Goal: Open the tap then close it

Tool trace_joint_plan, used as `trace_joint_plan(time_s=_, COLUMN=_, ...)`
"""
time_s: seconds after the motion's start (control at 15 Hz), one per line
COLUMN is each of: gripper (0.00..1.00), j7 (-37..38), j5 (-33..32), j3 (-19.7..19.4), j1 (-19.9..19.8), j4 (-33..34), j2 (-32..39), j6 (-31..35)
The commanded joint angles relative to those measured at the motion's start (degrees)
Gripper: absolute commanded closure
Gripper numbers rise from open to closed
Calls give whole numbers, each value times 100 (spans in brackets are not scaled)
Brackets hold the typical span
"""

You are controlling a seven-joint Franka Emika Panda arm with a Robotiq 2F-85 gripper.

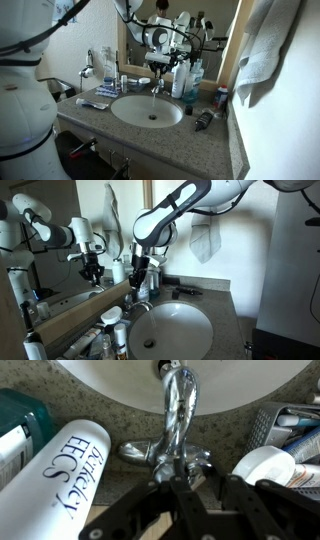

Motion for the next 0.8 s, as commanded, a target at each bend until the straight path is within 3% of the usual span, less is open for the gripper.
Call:
trace_joint_plan(time_s=0.0, gripper=92, j7=77, j5=-33, j3=-2, j1=-37, j4=-110, j2=-325, j6=-292)
trace_joint_plan(time_s=0.73, gripper=92, j7=94, j5=-160, j3=-142, j1=-114, j4=-368, j2=-445, j6=-580)
